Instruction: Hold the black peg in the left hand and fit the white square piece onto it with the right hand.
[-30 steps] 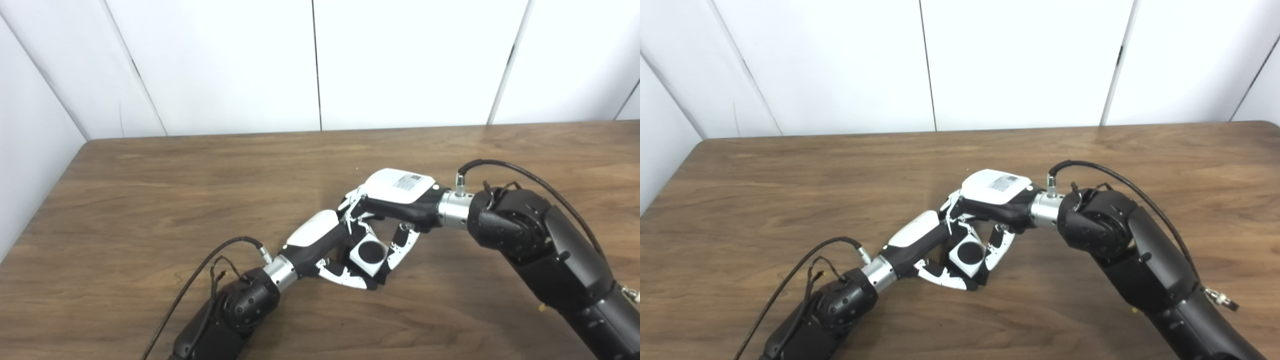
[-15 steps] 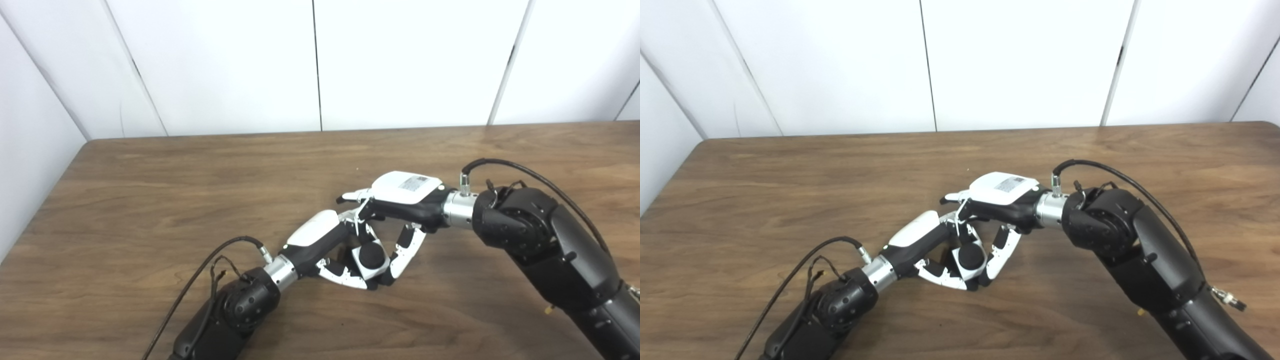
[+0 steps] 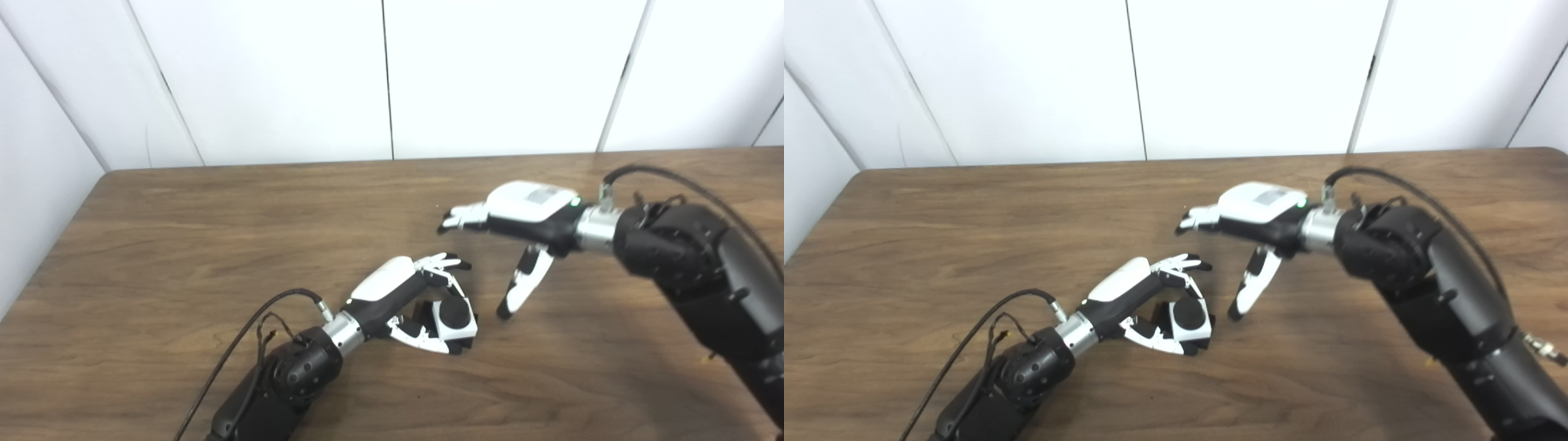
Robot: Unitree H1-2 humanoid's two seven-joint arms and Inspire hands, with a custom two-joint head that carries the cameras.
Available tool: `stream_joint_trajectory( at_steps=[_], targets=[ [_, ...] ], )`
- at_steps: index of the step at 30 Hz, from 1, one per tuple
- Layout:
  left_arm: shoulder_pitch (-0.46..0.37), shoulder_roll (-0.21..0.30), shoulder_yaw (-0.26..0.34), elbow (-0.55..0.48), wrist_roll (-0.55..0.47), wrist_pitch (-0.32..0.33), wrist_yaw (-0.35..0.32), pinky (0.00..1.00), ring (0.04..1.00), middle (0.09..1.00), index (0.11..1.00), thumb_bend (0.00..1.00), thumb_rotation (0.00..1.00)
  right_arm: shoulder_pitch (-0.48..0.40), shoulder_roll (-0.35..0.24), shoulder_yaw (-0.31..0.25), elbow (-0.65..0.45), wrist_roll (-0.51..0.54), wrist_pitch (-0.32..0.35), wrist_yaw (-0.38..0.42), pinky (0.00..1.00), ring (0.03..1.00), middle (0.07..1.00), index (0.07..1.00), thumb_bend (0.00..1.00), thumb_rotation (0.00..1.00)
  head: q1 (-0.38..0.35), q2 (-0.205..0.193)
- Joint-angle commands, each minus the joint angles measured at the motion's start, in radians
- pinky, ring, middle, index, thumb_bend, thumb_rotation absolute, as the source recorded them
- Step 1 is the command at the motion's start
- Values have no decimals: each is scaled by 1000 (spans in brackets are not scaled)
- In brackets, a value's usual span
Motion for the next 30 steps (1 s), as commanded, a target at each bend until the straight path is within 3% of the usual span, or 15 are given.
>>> stream_joint_trajectory(
  at_steps=[1,13,16,20,25,30],
  targets=[
    [33,23,-30,31,60,46,-58,954,967,907,492,521,78,-62,-48,-53,-36,27,17,-7,855,934,958,958,1000,381,-5,1],
    [35,42,-23,32,47,40,-66,946,970,915,492,521,78,-28,-189,-207,-38,104,-1,-58,748,892,934,930,1000,347,-39,-2],
    [36,43,-18,38,43,33,-60,946,965,912,492,521,78,-1,-201,-241,-68,111,39,-68,746,881,924,921,992,338,-50,-6],
    [40,45,-7,32,38,48,-59,946,968,914,492,521,76,59,-178,-292,-100,127,65,-131,740,873,908,902,935,266,-59,-11],
    [55,47,11,15,45,75,-54,899,953,910,493,521,76,174,-87,-355,-117,123,80,-280,698,853,889,882,826,180,-75,-15],
    [81,41,33,-22,104,141,-19,859,934,907,496,520,79,266,-3,-373,-145,89,140,-367,707,863,896,875,778,159,-86,-15]
  ],
)
